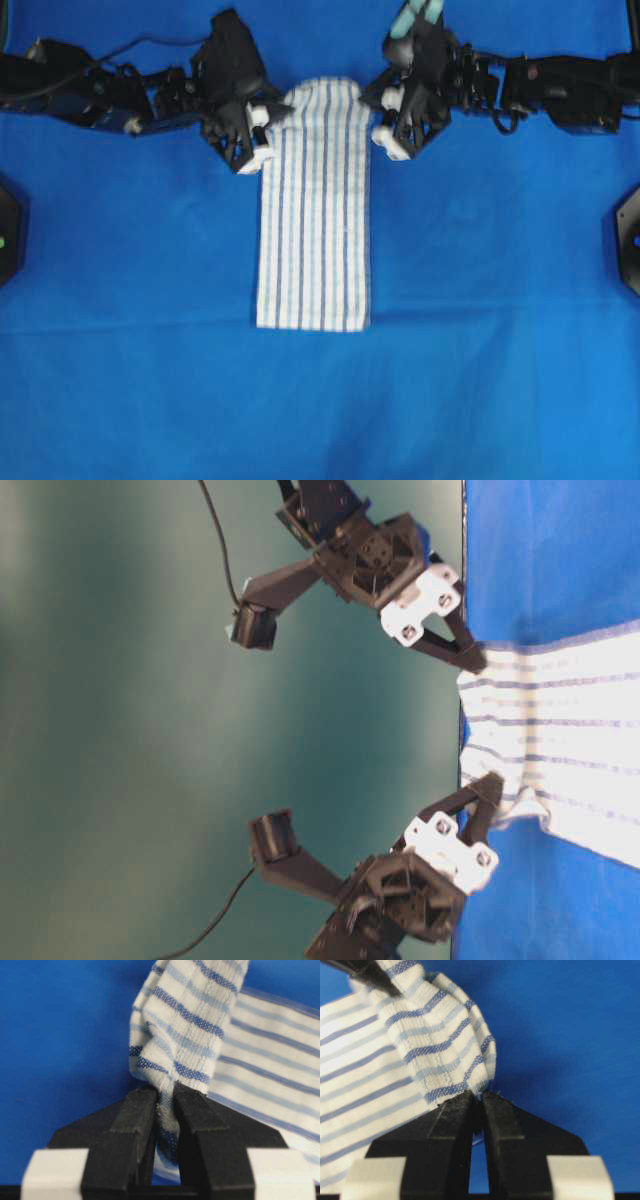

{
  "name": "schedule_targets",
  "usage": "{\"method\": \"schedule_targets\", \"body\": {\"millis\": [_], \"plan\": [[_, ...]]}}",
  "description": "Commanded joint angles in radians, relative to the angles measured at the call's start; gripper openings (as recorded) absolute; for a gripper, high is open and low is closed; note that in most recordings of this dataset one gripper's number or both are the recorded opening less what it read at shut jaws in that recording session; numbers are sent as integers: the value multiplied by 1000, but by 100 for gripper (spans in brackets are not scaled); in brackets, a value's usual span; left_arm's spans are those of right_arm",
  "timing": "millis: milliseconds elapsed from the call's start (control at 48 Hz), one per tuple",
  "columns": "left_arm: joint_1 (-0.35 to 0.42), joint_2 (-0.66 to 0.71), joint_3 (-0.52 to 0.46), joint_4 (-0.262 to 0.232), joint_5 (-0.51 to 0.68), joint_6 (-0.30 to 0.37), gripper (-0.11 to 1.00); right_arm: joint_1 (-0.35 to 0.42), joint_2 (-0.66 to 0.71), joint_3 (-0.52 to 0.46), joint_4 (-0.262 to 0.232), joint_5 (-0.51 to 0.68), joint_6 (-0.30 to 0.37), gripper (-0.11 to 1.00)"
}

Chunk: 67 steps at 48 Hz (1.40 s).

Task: Fold the blue towel.
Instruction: 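Fold the far end toward the near end with both grippers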

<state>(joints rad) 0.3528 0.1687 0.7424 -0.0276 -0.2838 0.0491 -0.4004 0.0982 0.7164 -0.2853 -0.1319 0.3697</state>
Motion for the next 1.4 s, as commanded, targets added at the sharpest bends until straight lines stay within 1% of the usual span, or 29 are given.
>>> {"method": "schedule_targets", "body": {"millis": [0,104,209,313,542,667,709,897,1209,1376], "plan": [[-41,-58,18,0,-3,-2,6,57,-49,21,6,-5,2,7],[-94,-92,48,0,0,-2,6,121,-72,54,12,-6,2,7],[-143,-117,67,0,17,-3,6,186,-95,80,29,-8,2,7],[-213,-133,80,-2,46,-3,6,239,-109,97,46,-6,2,7],[-351,-133,95,-3,66,-5,6,356,-114,106,89,0,2,7],[-408,-133,98,-9,66,-18,6,397,-114,107,112,8,2,7],[-419,-132,98,-8,66,-32,6,411,-112,107,123,9,2,7],[-445,-129,97,-8,69,-84,6,443,-110,107,129,14,2,7],[-446,-95,92,-8,34,-86,6,451,-103,92,130,58,2,7],[-446,-86,91,-8,31,-94,6,462,-91,77,130,60,2,7]]}}
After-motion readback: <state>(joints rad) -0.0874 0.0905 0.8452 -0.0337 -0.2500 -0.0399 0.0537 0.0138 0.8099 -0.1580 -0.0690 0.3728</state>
